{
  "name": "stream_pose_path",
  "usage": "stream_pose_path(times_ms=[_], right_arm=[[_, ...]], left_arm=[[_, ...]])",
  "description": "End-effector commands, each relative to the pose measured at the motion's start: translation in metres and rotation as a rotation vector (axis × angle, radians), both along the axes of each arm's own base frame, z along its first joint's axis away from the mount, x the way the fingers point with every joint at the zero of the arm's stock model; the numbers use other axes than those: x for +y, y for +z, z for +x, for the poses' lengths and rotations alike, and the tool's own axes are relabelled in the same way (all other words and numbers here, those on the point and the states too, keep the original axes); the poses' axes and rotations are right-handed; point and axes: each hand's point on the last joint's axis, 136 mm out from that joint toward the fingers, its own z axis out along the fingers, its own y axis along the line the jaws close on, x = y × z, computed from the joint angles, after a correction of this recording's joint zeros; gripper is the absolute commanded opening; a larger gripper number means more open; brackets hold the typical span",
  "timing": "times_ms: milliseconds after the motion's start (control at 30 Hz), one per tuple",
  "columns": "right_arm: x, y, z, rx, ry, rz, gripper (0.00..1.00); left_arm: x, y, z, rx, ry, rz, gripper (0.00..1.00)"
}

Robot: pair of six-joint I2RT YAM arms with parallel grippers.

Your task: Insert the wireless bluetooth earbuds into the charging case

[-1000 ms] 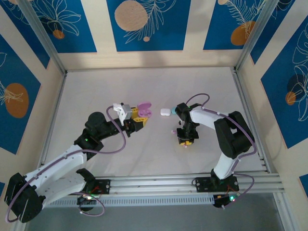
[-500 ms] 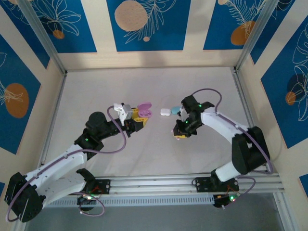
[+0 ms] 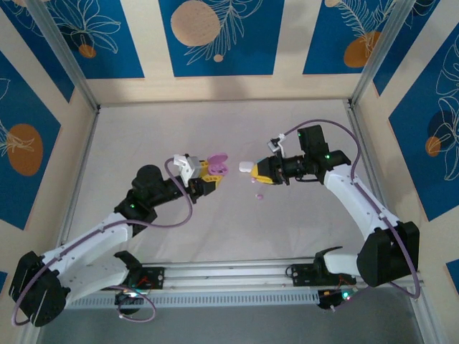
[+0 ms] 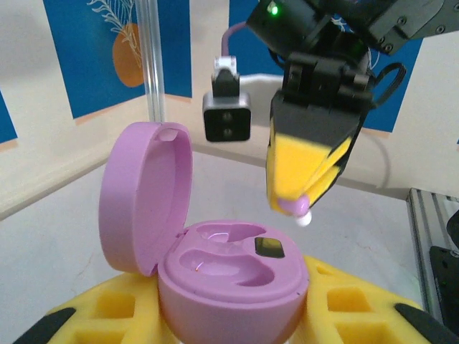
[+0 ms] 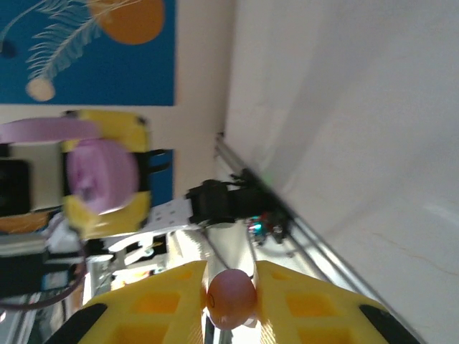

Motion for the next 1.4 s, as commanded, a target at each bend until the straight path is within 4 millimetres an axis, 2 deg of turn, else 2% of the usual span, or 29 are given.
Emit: stream_pose_path(times_ms=[0, 300, 467, 667, 833, 1100, 1367], right_arm=[[0.005, 0.040, -0.012, -0.008, 0.085, 0.132, 0.23], [0.010, 0.056, -0.005, -0.038, 0.071, 0.116, 0.23], [0.023, 0.066, -0.003, -0.124, 0.047, 0.036, 0.24], [0.041, 0.078, -0.004, -0.187, 0.063, 0.025, 0.23], [0.050, 0.076, -0.007, -0.204, 0.078, 0.012, 0.23], [0.054, 0.078, -0.002, -0.234, 0.048, 0.016, 0.23], [0.057, 0.070, 0.000, -0.228, 0.039, 0.001, 0.23]], left_arm=[[-0.004, 0.027, 0.001, -0.086, -0.013, -0.036, 0.29], [-0.010, 0.024, -0.003, -0.082, -0.061, -0.035, 0.29], [-0.014, 0.026, -0.008, -0.100, -0.103, -0.063, 0.29], [-0.016, 0.034, -0.012, -0.114, -0.132, -0.095, 0.29], [-0.017, 0.037, -0.011, -0.116, -0.133, -0.107, 0.29], [-0.018, 0.040, -0.011, -0.105, -0.142, -0.120, 0.29], [-0.019, 0.044, -0.010, -0.101, -0.142, -0.131, 0.29]])
